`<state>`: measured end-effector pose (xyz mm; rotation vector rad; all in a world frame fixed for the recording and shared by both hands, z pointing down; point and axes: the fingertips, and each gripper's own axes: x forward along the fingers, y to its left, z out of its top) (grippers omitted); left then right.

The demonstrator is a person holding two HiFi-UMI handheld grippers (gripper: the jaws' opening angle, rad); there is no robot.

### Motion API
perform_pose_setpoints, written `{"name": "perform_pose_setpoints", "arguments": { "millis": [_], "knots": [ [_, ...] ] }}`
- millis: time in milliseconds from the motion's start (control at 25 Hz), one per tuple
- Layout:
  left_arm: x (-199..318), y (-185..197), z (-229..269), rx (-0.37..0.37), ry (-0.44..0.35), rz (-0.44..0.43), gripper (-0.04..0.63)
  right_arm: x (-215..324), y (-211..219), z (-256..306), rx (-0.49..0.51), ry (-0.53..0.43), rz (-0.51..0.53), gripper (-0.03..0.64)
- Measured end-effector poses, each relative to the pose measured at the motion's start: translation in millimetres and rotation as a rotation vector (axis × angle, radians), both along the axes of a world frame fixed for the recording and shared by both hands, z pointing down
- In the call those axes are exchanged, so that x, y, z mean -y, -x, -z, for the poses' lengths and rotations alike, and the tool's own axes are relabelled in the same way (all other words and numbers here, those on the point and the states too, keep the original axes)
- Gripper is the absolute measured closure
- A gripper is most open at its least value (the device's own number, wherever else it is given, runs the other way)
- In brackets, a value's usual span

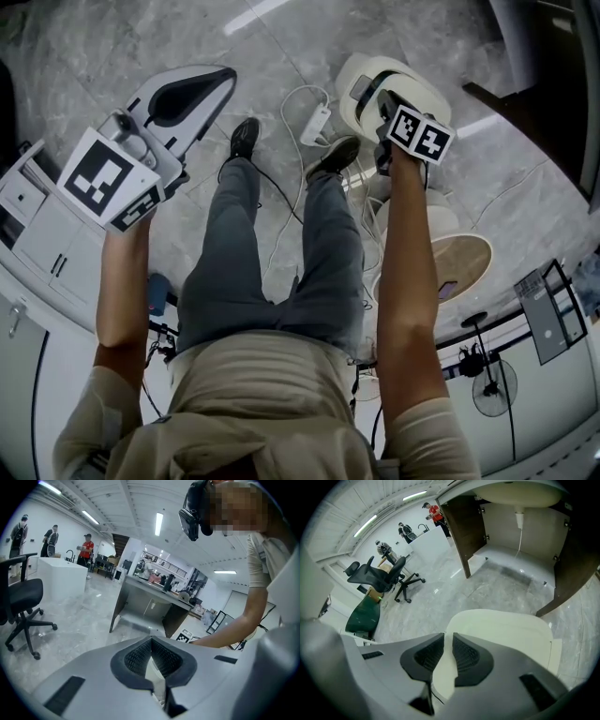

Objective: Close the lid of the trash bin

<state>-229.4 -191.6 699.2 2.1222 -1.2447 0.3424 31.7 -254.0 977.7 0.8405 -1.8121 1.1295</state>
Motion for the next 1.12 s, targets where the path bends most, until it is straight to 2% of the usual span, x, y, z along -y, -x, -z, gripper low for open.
{"name": "perform_pose_setpoints", "arguments": {
  "millis": [560,920,1120],
  "knots": [
    [-8.6,6.3,-27.7,0.000,0.018,0.033,0.580,-8.6,5.2,-44.0,-0.031,0.023,0.048,0.576],
    [-17.0,12.4,-39.1,0.011,0.032,0.052,0.580,-6.0,6.8,-56.1,-0.075,-0.002,0.169,0.594],
    [-18.5,11.6,-36.6,0.008,0.029,0.045,0.580,-5.5,8.9,-56.4,-0.075,0.003,0.158,0.594]
  ]
}}
